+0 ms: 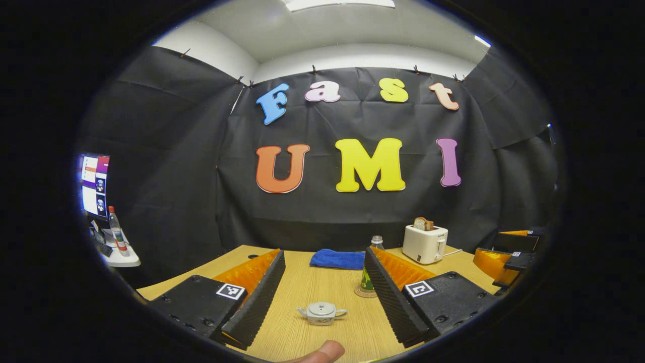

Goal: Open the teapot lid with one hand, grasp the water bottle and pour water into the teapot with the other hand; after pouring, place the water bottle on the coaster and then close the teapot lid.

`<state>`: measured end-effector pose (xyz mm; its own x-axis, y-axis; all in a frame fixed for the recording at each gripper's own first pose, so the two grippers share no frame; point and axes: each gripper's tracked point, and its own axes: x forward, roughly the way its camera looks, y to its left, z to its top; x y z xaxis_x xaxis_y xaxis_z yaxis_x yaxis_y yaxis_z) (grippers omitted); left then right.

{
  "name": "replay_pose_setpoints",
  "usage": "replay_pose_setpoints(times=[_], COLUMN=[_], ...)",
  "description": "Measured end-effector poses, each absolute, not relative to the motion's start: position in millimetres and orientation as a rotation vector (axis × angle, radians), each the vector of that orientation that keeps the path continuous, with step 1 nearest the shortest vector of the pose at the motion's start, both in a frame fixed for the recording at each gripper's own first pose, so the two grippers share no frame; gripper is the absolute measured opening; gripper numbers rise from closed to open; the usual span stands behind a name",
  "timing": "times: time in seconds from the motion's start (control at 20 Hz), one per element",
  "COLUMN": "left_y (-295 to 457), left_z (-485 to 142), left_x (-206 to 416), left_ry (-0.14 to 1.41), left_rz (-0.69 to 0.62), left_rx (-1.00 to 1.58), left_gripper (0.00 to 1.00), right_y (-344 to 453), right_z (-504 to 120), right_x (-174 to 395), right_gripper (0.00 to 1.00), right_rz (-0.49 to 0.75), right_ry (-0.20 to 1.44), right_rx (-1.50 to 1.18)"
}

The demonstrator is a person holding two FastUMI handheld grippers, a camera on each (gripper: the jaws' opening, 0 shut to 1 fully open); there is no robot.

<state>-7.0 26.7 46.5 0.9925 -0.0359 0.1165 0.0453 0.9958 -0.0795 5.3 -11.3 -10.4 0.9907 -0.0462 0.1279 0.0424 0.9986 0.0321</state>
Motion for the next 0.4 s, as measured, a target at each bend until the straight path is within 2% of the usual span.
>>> replay_pose_setpoints(times=[0.05, 0.1, 0.15, 0.25, 0.3, 0.35, 0.4], left_y=[23.3, 22.0, 23.9, 23.8, 22.6, 21.2, 20.7], left_z=[46.1, 45.6, 45.1, 43.3, 44.7, 44.3, 43.6], left_x=[-7.9, -7.4, -8.1, -8.9, -9.1, -8.3, -8.2], left_ry=[-0.11, -0.105, -0.099, -0.096, -0.099, -0.1, -0.098], left_rz=[-0.051, -0.054, -0.048, -0.043, -0.045, -0.049, -0.05], left_rx=[-0.084, -0.085, -0.085, -0.073, -0.068, -0.064, -0.062], left_gripper=[0.99, 0.99, 0.99, 0.99, 0.99, 0.99, 0.99], right_y=[-12.4, -13.1, -14.9, -17.3, -16.0, -13.7, -13.9], right_z=[-10.2, -9.3, -9.9, -8.9, -7.7, -7.8, -9.2], right_x=[4.2, 2.2, 1.4, -0.1, -0.8, -0.2, -0.3], right_gripper=[0.86, 0.82, 0.86, 0.86, 0.9, 0.86, 0.86], right_rz=[-0.046, -0.048, -0.054, -0.066, -0.059, -0.053, -0.057], right_ry=[-0.13, -0.135, -0.135, -0.136, -0.138, -0.139, -0.136], right_rx=[0.027, 0.024, 0.016, 0.004, 0.006, 0.006, 0.005])
